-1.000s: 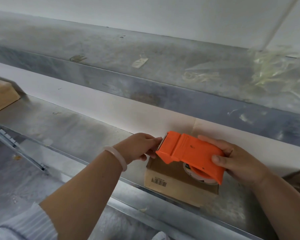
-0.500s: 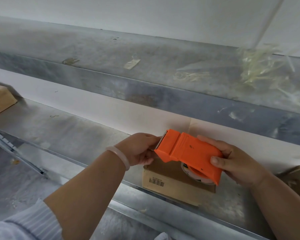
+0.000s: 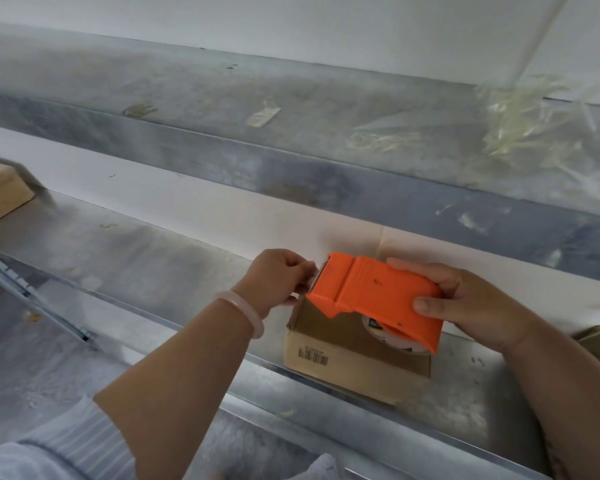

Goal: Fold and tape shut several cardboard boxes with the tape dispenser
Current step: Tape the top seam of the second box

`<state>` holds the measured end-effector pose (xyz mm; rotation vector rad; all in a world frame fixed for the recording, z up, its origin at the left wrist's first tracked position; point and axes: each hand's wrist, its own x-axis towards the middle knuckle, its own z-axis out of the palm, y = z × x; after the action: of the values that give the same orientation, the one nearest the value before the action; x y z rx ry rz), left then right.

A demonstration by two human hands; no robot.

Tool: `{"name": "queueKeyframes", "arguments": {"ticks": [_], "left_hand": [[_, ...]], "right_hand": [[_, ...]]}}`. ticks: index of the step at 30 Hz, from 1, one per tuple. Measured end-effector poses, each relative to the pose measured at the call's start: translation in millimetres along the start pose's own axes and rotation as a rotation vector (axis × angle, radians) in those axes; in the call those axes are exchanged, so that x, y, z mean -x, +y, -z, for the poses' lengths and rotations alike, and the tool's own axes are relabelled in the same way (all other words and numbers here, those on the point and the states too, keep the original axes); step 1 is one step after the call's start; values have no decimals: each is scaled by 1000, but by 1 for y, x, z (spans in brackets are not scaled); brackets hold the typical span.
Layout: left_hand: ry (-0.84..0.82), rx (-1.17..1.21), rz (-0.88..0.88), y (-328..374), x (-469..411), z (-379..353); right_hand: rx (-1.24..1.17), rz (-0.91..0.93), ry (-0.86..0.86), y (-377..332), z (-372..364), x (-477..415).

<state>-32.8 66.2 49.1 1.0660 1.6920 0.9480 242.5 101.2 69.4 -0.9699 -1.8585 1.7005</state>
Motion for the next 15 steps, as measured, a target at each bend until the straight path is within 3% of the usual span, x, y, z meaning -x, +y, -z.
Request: {"name": "queueKeyframes", "arguments": {"ticks": [9, 15], "left_hand": [[172, 47, 33, -29, -4, 21], [182, 99, 108, -47, -2, 25]], "right_hand": [[71, -28, -20, -4, 3, -3], [97, -46, -52, -7, 2, -8]]}}
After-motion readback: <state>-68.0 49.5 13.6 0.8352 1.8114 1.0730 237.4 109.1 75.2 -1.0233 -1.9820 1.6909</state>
